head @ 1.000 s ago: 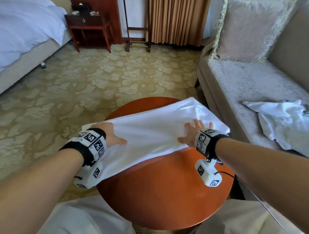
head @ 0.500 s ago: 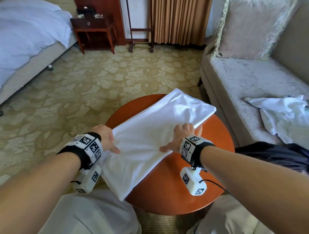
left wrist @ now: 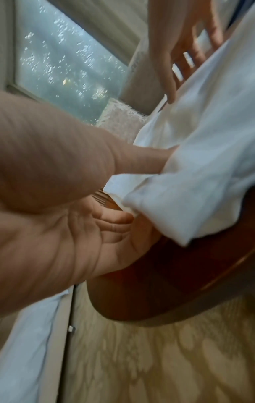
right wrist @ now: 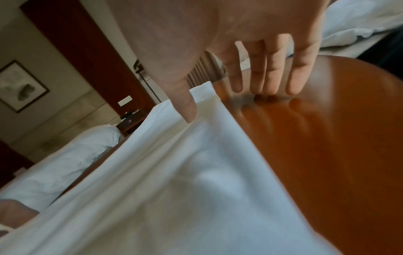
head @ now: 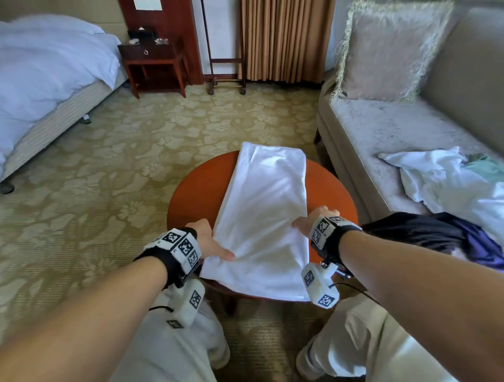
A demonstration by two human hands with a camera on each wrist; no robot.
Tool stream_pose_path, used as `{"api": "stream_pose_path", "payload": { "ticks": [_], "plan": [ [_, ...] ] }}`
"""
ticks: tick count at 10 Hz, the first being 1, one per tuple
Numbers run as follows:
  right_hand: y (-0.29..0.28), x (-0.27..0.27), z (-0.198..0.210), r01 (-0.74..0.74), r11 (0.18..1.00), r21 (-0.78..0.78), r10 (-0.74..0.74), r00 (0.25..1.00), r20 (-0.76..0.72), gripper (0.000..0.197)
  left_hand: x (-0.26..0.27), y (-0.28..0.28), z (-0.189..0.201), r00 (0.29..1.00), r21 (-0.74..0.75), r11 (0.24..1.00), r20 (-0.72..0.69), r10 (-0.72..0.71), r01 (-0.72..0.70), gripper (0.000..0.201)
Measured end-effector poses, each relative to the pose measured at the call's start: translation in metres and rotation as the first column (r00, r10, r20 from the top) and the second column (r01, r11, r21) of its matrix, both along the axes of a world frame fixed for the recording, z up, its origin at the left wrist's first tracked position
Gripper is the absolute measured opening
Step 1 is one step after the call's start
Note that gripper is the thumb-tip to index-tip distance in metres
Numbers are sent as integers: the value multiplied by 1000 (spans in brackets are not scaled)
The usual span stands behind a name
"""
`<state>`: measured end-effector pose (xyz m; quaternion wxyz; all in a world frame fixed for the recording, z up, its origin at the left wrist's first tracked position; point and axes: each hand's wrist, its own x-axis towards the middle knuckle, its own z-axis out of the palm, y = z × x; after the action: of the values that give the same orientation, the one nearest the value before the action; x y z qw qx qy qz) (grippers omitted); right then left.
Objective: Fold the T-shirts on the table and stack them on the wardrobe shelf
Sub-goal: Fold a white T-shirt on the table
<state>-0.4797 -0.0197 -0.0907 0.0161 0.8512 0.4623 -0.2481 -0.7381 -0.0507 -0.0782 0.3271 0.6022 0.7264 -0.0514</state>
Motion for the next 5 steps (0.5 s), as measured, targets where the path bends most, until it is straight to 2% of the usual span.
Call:
{"api": "stream_pose_path", "payload": {
  "ticks": [1,2,3,4,5],
  "plan": [
    [-28,5,4,149,989,-9,-149,986,-80,93,11,-17,2,996,-25,997,45,79,-78,92],
    [-19,36,-60,198,979,-43,-203,963,-178,110,21,-36,-3,985,-7,990,97,142,-142,86],
    [-37,49,-77,160,985,-57,-170,898,-405,124,30,-52,-8,964,12,977,165,208,-213,82],
    [-94,28,-10,46,995,-91,-88,843,-530,59,36,-63,-12,941,36,962,222,256,-271,71],
    [-107,31,-12,-3,992,-124,-75,781,-621,57,38,-74,-6,884,3,943,349,310,-332,57]
  ]
}}
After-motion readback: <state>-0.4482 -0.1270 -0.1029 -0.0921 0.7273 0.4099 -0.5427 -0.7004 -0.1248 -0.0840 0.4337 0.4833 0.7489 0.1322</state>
